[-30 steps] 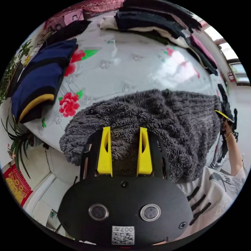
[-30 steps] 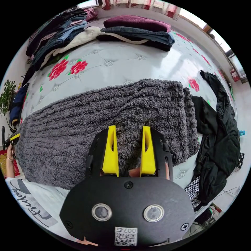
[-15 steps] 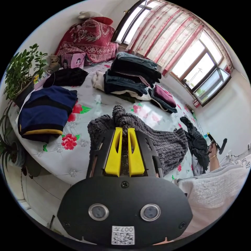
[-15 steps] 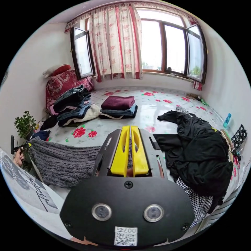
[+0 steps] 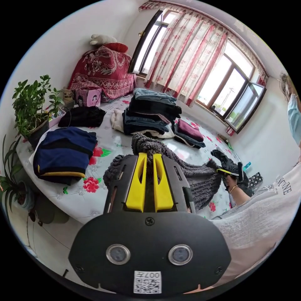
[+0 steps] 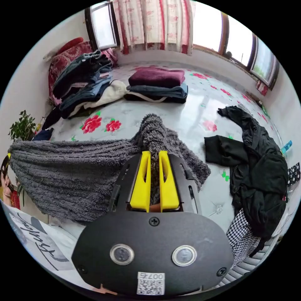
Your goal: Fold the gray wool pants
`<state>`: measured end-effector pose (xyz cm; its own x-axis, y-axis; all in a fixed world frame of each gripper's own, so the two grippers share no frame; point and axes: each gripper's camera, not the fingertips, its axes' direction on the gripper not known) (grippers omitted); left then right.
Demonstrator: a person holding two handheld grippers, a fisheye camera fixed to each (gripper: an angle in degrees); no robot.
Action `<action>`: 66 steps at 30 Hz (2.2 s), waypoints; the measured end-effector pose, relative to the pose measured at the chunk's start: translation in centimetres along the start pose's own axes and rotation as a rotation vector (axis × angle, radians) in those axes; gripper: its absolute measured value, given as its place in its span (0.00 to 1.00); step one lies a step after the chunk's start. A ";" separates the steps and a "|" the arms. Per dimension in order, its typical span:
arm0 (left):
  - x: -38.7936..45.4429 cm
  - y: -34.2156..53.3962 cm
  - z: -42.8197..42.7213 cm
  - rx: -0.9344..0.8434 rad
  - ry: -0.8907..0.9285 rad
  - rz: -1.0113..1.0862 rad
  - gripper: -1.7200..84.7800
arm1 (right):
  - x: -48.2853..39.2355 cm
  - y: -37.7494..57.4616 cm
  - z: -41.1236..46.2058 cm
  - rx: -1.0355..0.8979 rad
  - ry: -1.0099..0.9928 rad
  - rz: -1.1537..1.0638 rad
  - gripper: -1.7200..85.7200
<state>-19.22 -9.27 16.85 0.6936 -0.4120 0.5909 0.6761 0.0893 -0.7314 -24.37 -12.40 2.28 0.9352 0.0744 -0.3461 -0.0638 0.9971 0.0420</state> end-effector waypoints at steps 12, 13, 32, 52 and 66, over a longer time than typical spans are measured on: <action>-3.3 -15.0 5.8 0.244 0.063 -0.001 0.07 | 0.3 -6.6 -25.0 0.778 0.071 -0.116 0.08; -4.6 -17.2 9.8 0.161 0.039 -0.031 0.08 | 1.1 -9.9 -22.7 0.704 0.022 -0.084 0.09; -24.6 -0.3 18.6 -0.274 0.015 -0.688 0.15 | 13.6 10.5 0.8 -0.086 -0.271 0.692 0.15; -28.1 -2.4 2.2 -0.150 0.306 -0.503 0.07 | 10.7 1.0 -30.3 0.539 -0.163 0.395 0.06; -31.1 11.7 1.5 -0.325 0.165 -0.817 0.13 | 18.1 12.8 -13.4 -0.083 -0.029 0.696 0.15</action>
<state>-32.51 5.96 -9.54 -0.0349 -0.3621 0.9315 0.8220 -0.5405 -0.1793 -12.88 1.92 -15.97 0.6762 0.6967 -0.2395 -0.6764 0.7160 0.1728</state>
